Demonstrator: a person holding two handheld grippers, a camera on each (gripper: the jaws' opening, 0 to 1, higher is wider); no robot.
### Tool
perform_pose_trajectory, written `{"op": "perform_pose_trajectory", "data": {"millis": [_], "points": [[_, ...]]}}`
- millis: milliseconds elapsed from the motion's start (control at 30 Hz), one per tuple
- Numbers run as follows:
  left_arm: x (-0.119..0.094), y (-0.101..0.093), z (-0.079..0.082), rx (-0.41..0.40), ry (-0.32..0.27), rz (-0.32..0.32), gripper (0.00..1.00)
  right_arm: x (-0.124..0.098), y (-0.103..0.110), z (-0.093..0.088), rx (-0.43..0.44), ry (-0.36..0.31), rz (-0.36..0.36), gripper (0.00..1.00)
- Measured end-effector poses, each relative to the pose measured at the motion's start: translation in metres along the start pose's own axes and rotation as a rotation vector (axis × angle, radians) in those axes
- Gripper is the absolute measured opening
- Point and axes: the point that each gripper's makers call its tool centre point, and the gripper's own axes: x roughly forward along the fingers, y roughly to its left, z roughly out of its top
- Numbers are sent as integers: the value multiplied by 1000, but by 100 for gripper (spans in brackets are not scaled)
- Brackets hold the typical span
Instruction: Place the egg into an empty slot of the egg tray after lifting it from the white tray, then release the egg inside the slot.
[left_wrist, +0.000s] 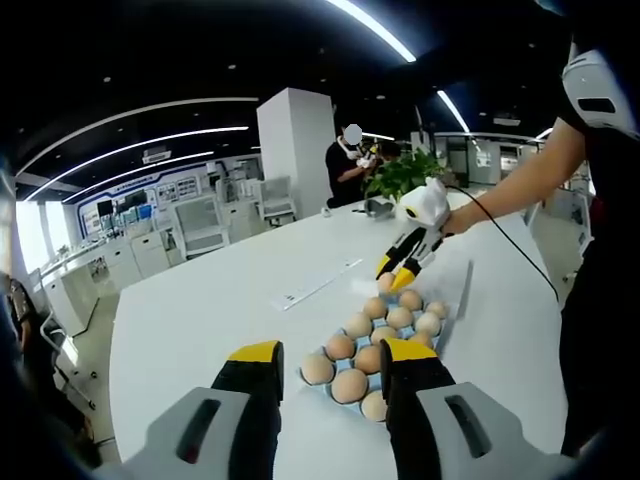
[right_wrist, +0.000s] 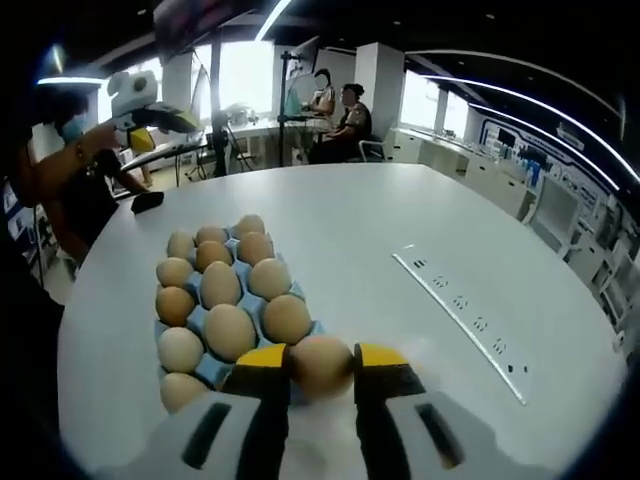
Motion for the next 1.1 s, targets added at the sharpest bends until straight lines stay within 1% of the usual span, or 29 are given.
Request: {"op": "perform_pose_trajectory", "data": {"millis": [233, 267, 400, 700, 800, 867, 933, 1033, 1100], "points": [[1, 0, 0, 1, -2, -4, 39, 7, 4, -4, 12, 27, 30, 24], [1, 0, 0, 1, -1, -4, 39, 7, 3, -3, 12, 22, 27, 24], [1, 0, 0, 0, -1, -3, 39, 10, 1, -4, 27, 36, 39, 24], [0, 2, 1, -1, -4, -1, 39, 16, 3, -4, 16, 66, 63, 24], [0, 1, 1, -1, -5, -4, 39, 18, 2, -6, 19, 86, 75, 24], [0, 2, 1, 1, -3, -2, 39, 19, 3, -6, 35, 94, 86, 24], [0, 2, 2, -1, -5, 0, 39, 21, 7, -8, 65, 114, 115, 24], [0, 3, 2, 0, -5, 0, 39, 22, 6, -8, 43, 122, 117, 24], [1, 3, 2, -1, -5, -1, 39, 22, 4, -9, 65, 128, 120, 24]]}}
